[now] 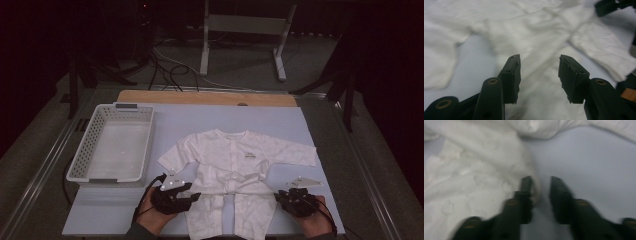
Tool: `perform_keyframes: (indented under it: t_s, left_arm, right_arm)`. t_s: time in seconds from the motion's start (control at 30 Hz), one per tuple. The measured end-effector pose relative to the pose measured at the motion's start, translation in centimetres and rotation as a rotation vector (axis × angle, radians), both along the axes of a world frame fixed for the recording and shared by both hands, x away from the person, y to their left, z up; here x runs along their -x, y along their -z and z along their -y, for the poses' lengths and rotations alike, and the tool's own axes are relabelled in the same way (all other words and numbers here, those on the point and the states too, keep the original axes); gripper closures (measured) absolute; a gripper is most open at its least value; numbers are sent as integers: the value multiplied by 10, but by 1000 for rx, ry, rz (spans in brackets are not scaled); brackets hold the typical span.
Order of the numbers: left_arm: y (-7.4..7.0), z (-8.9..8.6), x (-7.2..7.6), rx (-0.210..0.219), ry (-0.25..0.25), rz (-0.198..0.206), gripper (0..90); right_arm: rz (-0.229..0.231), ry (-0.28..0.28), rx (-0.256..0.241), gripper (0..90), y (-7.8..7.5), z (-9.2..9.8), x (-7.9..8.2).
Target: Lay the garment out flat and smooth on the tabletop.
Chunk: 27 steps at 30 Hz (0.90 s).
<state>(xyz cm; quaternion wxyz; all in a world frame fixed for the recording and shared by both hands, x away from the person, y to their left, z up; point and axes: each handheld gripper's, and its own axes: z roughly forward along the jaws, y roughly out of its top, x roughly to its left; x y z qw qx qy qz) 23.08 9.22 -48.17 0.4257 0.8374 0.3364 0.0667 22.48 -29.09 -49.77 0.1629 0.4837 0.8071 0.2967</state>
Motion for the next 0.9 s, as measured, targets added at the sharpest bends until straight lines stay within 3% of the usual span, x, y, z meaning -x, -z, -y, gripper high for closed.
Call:
perform_keyframes:
  t_s: [0.13, 0.23, 0.33, 0.43, 0.5, 0.6, 0.67, 0.7, 0.77, 0.8, 0.83, 0.9]
  left_arm:
    - [2, 14, 2, 19, 55, -9, 518]
    - [8, 26, 2, 9, 101, -30, 518]
    - [14, 37, 1, -2, 132, -40, 512]
    - [19, 46, -2, -16, 129, -47, 469]
    - [22, 51, -4, -13, 124, -51, 435]
    - [25, 57, -6, -42, 111, -33, 412]
    - [27, 61, -8, -59, 98, -28, 415]
    - [28, 62, -8, -75, 94, -23, 425]
    - [29, 64, -8, -89, 95, -22, 463]
    - [30, 65, -7, -99, 101, -23, 463]
    - [32, 68, -6, -137, 98, -16, 555]
    - [34, 69, -4, -151, 113, -14, 664]
  right_arm:
    - [64, -58, -48, 559, -7, -10, 10]
    - [71, -143, -71, 550, -7, -24, 17]
    - [63, -239, -78, 536, -4, -39, 19]
    - [33, -304, -71, 500, 1, -51, 14]
    - [32, -320, -53, 465, 5, -55, 8]
    - [12, -326, -26, 422, 10, -58, 1]
    - [-20, -332, -20, 395, 14, -61, -2]
    - [-11, -335, -12, 404, 14, -62, -1]
    - [5, -356, 23, 509, 13, -66, 3]
    - [5, -356, 23, 509, 13, -66, 3]
    - [10, -361, 29, 702, 12, -67, 4]
    - [6, -351, 45, 852, 11, -69, 5]
